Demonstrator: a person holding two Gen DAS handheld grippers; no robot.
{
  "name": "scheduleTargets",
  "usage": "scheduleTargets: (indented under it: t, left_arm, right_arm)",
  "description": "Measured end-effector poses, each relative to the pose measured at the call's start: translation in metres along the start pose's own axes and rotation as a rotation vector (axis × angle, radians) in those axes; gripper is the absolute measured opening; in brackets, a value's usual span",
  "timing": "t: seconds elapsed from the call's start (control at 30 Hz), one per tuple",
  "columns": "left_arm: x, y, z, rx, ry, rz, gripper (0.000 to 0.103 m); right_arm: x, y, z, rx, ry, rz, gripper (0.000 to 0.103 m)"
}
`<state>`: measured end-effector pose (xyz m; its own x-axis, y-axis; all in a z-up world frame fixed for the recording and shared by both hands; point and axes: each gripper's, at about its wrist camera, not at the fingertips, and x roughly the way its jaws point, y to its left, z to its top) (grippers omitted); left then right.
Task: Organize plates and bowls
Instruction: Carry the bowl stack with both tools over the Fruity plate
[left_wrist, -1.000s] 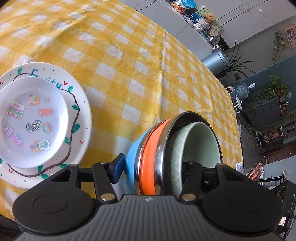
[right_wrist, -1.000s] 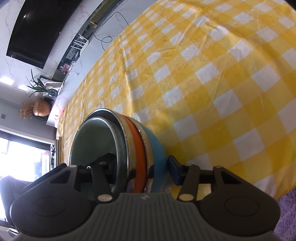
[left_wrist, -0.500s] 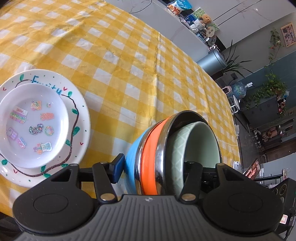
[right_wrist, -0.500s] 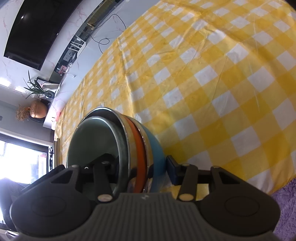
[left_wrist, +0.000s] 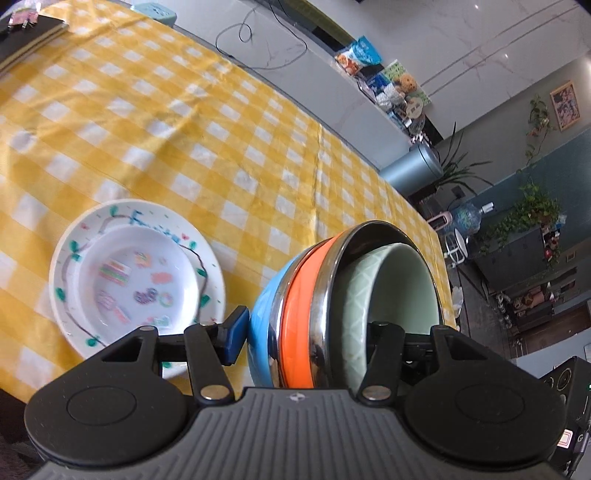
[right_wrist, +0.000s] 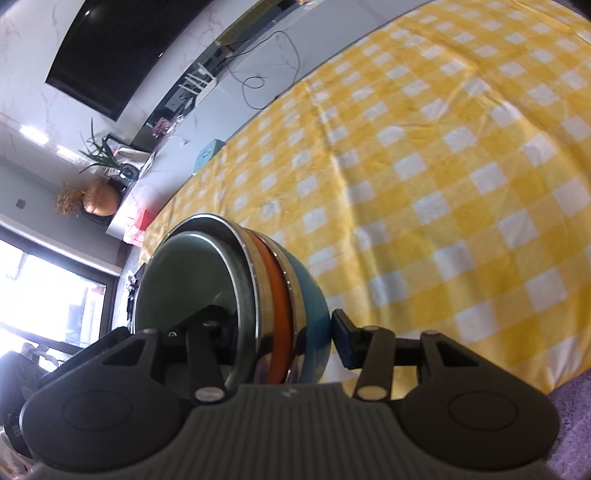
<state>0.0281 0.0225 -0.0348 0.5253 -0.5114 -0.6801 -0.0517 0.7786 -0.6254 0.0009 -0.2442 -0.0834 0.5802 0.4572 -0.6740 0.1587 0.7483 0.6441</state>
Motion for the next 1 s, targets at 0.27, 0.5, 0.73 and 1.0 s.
scheduleTargets:
  t: [0.27, 0.5, 0.73, 1.0]
  left_arm:
    - [-0.042, 0.036, 0.021, -0.077, -0.087, 0.02, 0.061]
    - [-0.053, 0.072, 0.035, -0.163, -0.122, 0.061, 0.061]
    - [-0.034, 0.095, 0.04, -0.213, -0.084, 0.074, 0.061]
    - [-0.017, 0.101, 0.04, -0.227, -0.048, 0.099, 0.06]
  right_arm:
    - [0.021, 0.057, -0.007, -0.106, 0.041, 0.046, 0.047]
    - [0.059, 0.094, -0.012, -0.174, 0.122, 0.077, 0.047]
    - [0.087, 0.094, -0.012, -0.175, 0.17, 0.048, 0.047]
    - [0.104, 0.081, -0.007, -0.148, 0.201, 0.026, 0.047]
